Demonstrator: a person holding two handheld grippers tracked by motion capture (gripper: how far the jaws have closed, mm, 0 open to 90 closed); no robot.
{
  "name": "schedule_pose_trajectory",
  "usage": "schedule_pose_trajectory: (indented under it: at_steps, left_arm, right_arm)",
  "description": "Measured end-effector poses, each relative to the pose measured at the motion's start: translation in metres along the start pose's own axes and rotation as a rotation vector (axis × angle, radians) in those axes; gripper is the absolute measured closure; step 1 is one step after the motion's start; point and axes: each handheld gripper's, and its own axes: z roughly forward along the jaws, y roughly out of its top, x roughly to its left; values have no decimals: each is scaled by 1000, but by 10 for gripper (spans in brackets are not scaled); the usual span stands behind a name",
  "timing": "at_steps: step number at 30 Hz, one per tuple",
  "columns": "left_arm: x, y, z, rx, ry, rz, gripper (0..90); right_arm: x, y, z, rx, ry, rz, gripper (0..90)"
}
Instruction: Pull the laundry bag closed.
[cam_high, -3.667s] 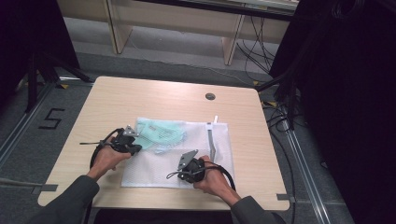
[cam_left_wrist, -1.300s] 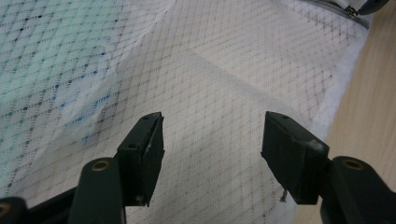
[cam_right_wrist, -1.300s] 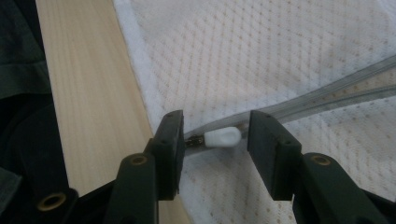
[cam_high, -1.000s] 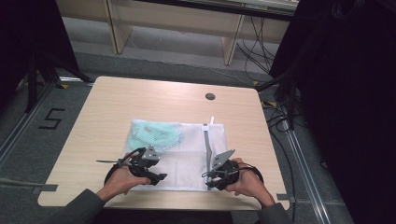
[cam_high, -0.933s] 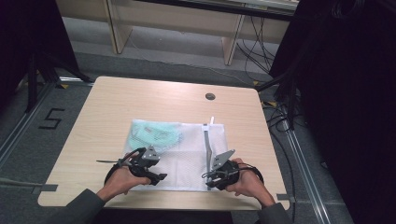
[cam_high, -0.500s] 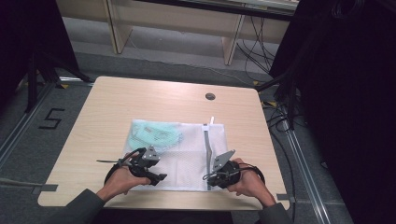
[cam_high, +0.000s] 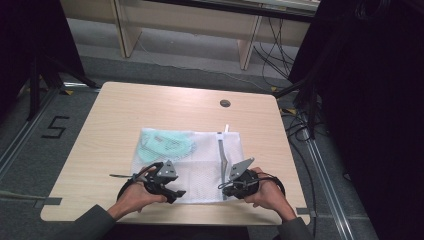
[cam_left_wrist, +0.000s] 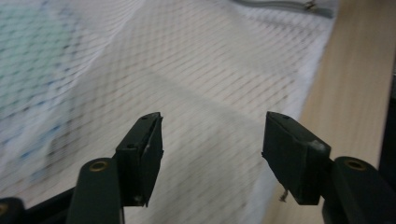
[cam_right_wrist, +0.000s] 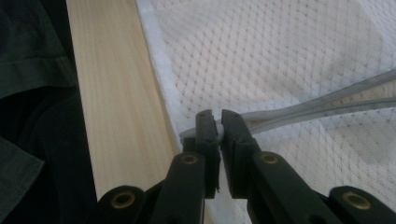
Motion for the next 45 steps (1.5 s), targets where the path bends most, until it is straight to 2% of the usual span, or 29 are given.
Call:
schedule_pose_trajectory:
  at_steps: [2,8,12,14,18,21,22,23,24,27,29,31,33,35,37,39,40,41,42,43,44,45]
  left_arm:
    - [-8,2,6,-2,-21,30,394]
    - [-28,9,27,-52,-84,58,421]
    - [-39,11,38,-72,-108,76,436]
    - [-43,12,43,-75,-107,101,447]
    - [-50,16,49,-127,-97,112,463]
    - [-53,19,51,-143,-86,139,516]
    - [-54,20,53,-142,-84,148,529]
    - [-54,21,54,-144,-87,150,544]
    - [-54,22,55,-137,-80,167,548]
    - [-57,22,60,-142,-78,173,555]
    - [-57,22,63,-126,-71,203,570]
    - [-57,23,65,-132,-66,204,602]
    - [-56,23,66,-121,-71,214,647]
    - [-56,23,66,-125,-79,213,736]
    - [-56,23,66,-134,-64,224,816]
    - [-55,24,65,-134,-64,245,878]
    - [-55,24,64,-123,-65,258,883]
    - [-56,25,64,-117,-65,277,886]
    - [-56,25,64,-111,-63,290,887]
    - [-57,26,64,-121,-66,306,887]
    - [-58,25,64,-112,-62,303,887]
    - [-58,25,64,-106,-64,314,888]
  right_arm:
    - [0,2,-2,-6,-9,-1,866]
    - [0,4,-6,-17,-12,-8,867]
    - [-1,6,-8,-30,-7,0,866]
    - [-1,7,-8,-32,-9,3,866]
    - [-1,8,-9,-36,-7,9,866]
    - [0,9,-10,-41,-2,6,866]
    - [0,9,-10,-40,0,10,866]
    - [-2,9,-9,-45,2,-13,866]
    - [-2,9,-9,-42,3,-8,866]
    - [-2,9,-8,-43,6,-9,866]
    - [0,10,-9,-39,1,21,866]
    - [0,10,-9,-40,7,7,866]
    - [-1,10,-9,-43,3,3,866]
    - [0,10,-9,-37,8,13,866]
    - [0,9,-9,-37,8,14,866]
    - [-2,9,-9,-40,1,-10,866]
    - [-3,9,-8,-44,4,-20,866]
    - [-2,9,-8,-37,7,-1,866]
    - [-3,9,-8,-38,3,-11,866]
    - [-3,8,-7,-34,3,-12,866]
    - [-3,8,-7,-27,-3,5,866]
    - [-3,8,-6,-25,-2,3,866]
